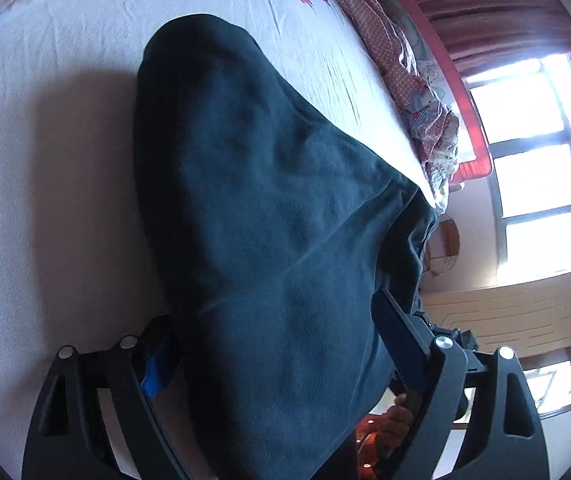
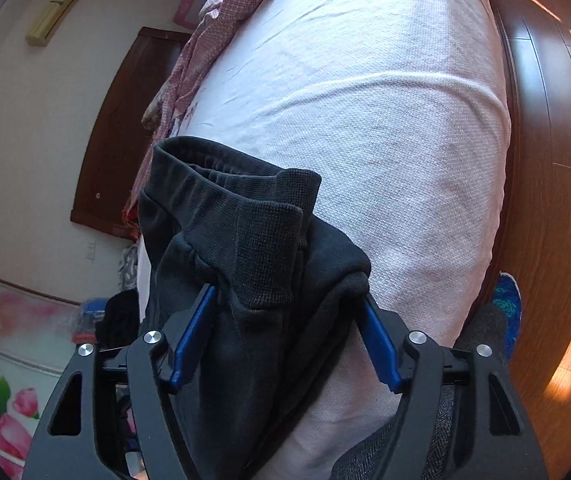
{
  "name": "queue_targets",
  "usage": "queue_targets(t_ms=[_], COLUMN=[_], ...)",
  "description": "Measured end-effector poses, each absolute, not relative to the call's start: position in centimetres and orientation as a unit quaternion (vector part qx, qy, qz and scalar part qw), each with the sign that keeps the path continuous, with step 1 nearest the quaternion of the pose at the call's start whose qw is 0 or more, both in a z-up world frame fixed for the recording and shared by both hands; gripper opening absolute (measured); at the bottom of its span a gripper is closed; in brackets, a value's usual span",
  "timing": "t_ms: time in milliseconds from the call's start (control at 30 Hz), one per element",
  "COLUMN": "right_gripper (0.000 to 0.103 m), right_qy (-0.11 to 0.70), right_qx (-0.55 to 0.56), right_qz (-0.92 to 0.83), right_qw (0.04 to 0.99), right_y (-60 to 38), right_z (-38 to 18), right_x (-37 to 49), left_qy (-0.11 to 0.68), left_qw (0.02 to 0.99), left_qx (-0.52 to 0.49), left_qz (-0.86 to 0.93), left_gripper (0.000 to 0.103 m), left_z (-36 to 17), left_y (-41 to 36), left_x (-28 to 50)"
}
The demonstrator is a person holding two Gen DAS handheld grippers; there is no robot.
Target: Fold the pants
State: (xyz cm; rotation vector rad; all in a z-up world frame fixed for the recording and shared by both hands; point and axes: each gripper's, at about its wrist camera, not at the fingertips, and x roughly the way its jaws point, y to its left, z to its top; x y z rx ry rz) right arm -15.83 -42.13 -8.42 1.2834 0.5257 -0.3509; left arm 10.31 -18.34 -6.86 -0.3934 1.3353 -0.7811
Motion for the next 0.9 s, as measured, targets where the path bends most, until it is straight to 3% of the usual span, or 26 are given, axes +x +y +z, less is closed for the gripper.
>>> queue_targets(t_ms=[33, 67, 100, 167, 300, 467, 600, 900], right_gripper=[0.049, 0.045, 0.043, 0.042, 0.042, 0.039, 0.03, 0.027], right_qy=[0.24, 0.237, 0.236, 0.238, 0.235, 0.227, 0.202, 0.195], right_qx=[0.59, 0.591, 0.588, 0.587, 0.6, 0.604, 0.628, 0.583], right_qz=[-0.161, -0.159, -0.158, -0.157, -0.15, -0.143, -0.113, -0.064], right_qw=[0.753, 0.755, 0.757, 0.757, 0.75, 0.75, 0.743, 0.786], right_y=[-42.1, -42.1, -42.1, -42.2, -42.3, -42.5, -42.7, -41.7], right_z=[-8.2, -7.8, -7.5, -7.2, -7.8, -7.4, -6.4, 0.4], right_x=[-16.0, -16.2, -16.3, -16.2, -16.3, -16.5, -17.0, -14.0], left_qy=[0.599, 0.603, 0.606, 0.618, 0.64, 0.634, 0.625, 0.588], left_qw=[0.707, 0.711, 0.709, 0.69, 0.644, 0.658, 0.658, 0.665], left_qx=[-0.153, -0.141, -0.144, -0.175, -0.25, -0.225, -0.228, -0.25], left_qz=[-0.343, -0.333, -0.332, -0.333, -0.338, -0.34, -0.353, -0.386], left_gripper=[0.075, 0.061, 0.056, 0.035, 0.029, 0.016, 0.014, 0.014], left_z=[-6.7, -6.6, -6.7, -7.2, -8.9, -8.2, -6.7, -0.8], left_y=[-18.6, -18.2, -17.7, -16.0, -13.6, -14.3, -14.6, -13.2], left_x=[10.1, 10.2, 10.4, 11.3, 12.3, 11.8, 11.6, 13.5])
